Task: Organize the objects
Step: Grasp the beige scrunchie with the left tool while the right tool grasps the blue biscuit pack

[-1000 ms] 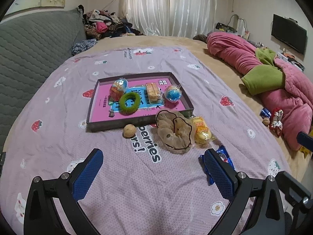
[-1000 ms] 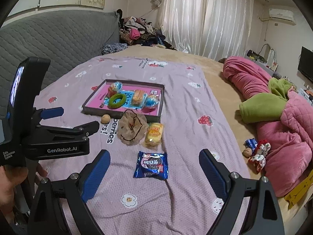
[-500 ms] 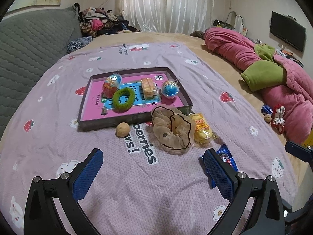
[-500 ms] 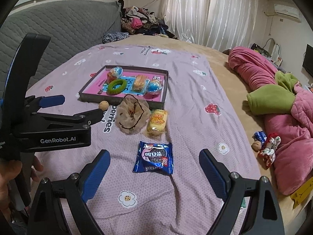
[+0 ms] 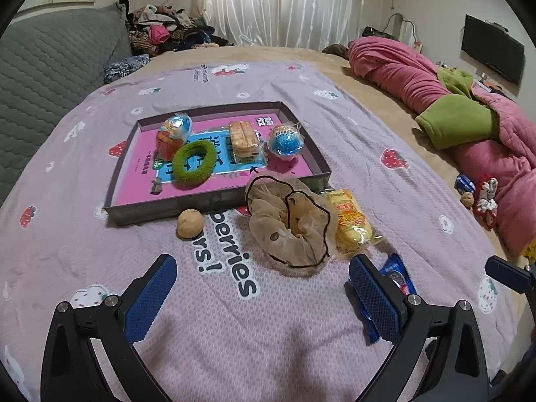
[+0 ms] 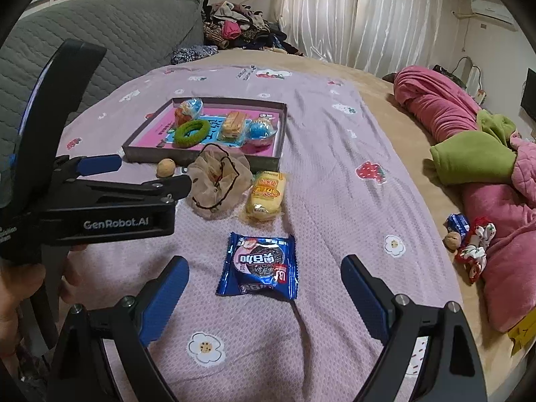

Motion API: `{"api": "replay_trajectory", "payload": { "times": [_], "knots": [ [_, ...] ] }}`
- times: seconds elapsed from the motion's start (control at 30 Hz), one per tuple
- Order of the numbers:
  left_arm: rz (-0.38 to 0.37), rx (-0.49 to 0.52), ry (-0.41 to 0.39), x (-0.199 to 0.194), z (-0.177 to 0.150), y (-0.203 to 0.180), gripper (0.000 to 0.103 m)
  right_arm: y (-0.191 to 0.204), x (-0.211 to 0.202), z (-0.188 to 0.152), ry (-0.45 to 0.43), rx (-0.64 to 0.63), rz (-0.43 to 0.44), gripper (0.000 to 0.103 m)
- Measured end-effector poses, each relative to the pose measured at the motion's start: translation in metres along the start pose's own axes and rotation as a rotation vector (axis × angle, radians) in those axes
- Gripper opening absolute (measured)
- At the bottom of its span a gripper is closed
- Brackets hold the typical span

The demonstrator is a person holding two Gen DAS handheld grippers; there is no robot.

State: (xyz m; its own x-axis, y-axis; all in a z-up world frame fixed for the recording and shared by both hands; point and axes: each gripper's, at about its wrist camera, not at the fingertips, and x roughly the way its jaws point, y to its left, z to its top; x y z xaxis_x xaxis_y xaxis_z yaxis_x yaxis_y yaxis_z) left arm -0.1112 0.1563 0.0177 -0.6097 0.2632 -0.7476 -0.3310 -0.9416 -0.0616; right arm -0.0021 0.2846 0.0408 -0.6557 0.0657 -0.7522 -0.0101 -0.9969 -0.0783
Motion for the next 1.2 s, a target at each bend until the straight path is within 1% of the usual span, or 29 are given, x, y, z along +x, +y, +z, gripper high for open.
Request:
{"api": "replay_trajectory", "payload": {
  "times": [0.2,0.37,0.87,0.93,1.0,1.07,1.1,1.13,1.2],
  "knots": [
    [0.010,-0.009,0.021,0.025,0.005,0.001,0.102,-0.003,0.019,-0.001,0.022,0.008,-0.002,0.092],
    [-0.005,-0.015,0.033,0.042,0.008,0.002,0.102,-0.002,0.035,-0.002,0.039,0.011,0.002,0.092],
    [-0.019,-0.011,0.062,0.075,0.017,-0.008,0.102,-0.004,0.075,-0.009,0.089,0.019,0.017,0.092],
    [-0.021,-0.022,0.066,0.078,0.018,-0.006,0.097,-0.004,0.079,-0.010,0.091,0.016,0.016,0.092],
    [-0.022,-0.030,0.069,0.082,0.019,-0.006,0.094,-0.004,0.081,-0.009,0.087,0.017,0.016,0.092],
    [-0.029,-0.031,0.079,0.087,0.019,-0.006,0.087,-0.003,0.084,-0.010,0.088,0.012,0.017,0.092],
    [-0.034,-0.032,0.086,0.090,0.020,-0.006,0.079,-0.003,0.085,-0.010,0.089,0.009,0.015,0.092],
    [-0.046,-0.038,0.090,0.092,0.021,-0.006,0.074,-0.002,0.087,-0.010,0.089,0.008,0.013,0.092],
    [-0.047,-0.037,0.096,0.095,0.021,-0.007,0.073,-0.002,0.089,-0.010,0.081,0.005,0.016,0.091]
  ]
}}
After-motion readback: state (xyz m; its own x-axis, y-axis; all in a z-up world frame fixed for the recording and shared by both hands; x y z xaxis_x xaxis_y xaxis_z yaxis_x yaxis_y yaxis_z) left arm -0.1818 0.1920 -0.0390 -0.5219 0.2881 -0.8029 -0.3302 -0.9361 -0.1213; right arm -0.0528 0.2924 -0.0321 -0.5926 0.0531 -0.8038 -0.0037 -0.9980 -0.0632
